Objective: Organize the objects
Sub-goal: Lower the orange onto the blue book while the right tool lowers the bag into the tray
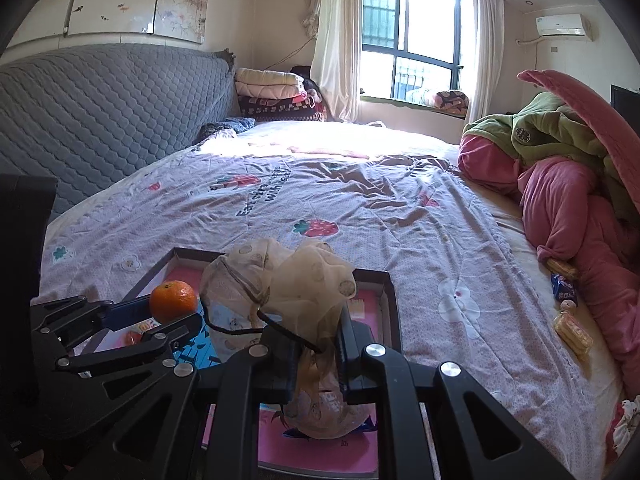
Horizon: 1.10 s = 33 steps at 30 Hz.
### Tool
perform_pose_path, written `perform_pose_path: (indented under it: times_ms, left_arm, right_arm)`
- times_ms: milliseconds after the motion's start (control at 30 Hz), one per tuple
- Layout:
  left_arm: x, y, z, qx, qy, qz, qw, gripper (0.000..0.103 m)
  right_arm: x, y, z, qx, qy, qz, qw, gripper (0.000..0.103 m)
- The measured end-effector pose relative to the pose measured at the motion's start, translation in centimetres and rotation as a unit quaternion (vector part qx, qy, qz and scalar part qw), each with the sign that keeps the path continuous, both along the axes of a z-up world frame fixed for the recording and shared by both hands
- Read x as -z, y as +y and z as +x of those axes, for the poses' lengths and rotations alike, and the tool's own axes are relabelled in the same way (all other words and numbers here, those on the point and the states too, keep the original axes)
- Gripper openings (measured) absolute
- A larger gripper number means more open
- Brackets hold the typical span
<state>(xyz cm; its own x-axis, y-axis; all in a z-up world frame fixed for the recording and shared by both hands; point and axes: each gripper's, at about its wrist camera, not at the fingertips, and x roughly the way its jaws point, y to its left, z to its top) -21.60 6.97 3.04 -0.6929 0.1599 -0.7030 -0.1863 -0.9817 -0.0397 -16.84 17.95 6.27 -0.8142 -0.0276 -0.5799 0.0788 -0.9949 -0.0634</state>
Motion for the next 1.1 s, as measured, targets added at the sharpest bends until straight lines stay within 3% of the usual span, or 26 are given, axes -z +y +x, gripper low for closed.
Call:
perform_pose_path:
  times_ms: [667,1100]
  left_arm:
    - [3.7,1.7,0.1,0.022,-0.029,-0.048,0.9982,0.040]
    - [4.7,0.0,-0.4,0.015,-0.041,-0.062,0.9971,0.040]
  right_arm:
    - [3.6,-0.1,-0.8,0.003,-0.050,0.008,0.999,0.016]
    - [4.5,-0.8,-0.3,-0.008,-0.058,0.017,0.998,0.016]
